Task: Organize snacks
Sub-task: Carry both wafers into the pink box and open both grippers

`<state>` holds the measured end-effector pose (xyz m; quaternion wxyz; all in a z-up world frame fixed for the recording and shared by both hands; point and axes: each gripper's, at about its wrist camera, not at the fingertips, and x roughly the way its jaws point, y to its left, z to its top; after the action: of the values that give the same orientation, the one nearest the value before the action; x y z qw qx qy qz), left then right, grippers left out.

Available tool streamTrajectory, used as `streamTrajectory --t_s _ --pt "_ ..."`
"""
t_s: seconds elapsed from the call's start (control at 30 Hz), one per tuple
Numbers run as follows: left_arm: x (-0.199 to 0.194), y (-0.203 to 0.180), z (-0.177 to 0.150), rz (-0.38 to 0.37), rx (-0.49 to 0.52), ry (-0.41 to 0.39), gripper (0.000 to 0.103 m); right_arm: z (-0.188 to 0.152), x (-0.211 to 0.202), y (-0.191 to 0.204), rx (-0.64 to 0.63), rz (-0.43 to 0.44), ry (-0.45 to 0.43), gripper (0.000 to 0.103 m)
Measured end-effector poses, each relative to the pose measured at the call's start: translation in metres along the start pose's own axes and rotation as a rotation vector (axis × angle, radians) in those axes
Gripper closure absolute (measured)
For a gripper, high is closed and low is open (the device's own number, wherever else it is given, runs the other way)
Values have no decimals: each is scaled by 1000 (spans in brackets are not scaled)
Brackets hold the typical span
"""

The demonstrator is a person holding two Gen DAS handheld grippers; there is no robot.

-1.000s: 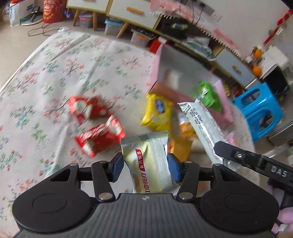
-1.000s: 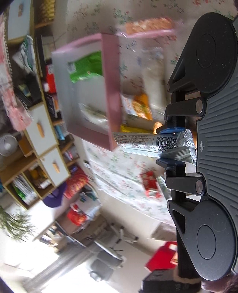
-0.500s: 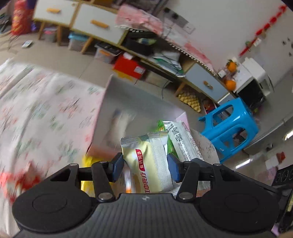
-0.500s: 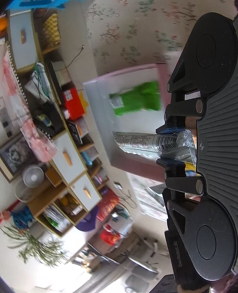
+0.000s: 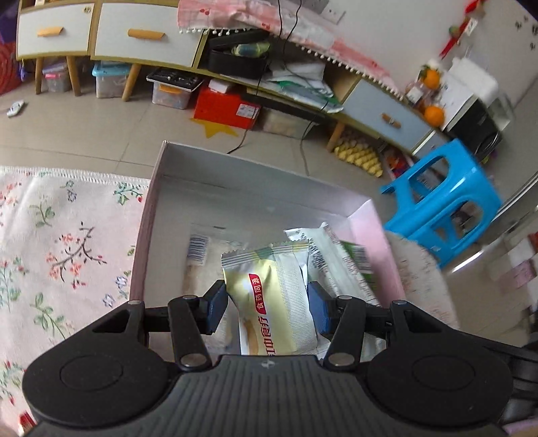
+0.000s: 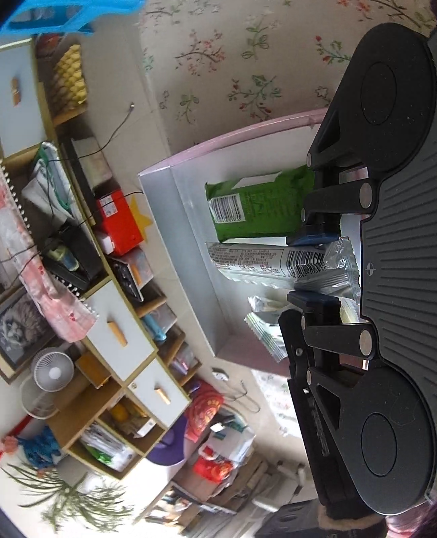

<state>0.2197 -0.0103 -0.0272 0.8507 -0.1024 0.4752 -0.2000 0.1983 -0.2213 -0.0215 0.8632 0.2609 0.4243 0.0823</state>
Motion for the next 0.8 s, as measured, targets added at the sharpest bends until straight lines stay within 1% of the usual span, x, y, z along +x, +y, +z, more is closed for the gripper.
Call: streamTrajectory --t_s 0.1,0.3,0.43,0.53,0.57,0.6,0.63,0.67,0.73,0.8 --pt "1 0 -1 30 33 -9 55 -1 4 3 -32 -23 -9 76" --pt "0 2 -1 46 39 -23 54 -1 3 5 -58 -47 -33 76" --pt "3 1 1 49 44 -33 54 0 3 5 -69 -45 -33 75" --pt "3 0 1 47 51 -37 53 0 0 5 -77 -34 -43 72" --pt "3 0 1 48 54 -39 50 0 -1 5 -78 -28 -47 71" --pt "3 -1 0 47 57 -38 44 0 -2 5 -77 -19 -46 71" --pt "2 -1 0 46 60 -39 41 1 -3 4 -76 -12 -43 69" --pt "1 -2 0 47 64 -40 37 1 -4 3 -76 -10 -42 63" --pt "0 -4 -1 47 69 -44 34 1 -6 3 -80 -11 -47 60" --pt "-1 -4 -1 50 75 -41 28 1 -8 3 -88 -17 -46 52"
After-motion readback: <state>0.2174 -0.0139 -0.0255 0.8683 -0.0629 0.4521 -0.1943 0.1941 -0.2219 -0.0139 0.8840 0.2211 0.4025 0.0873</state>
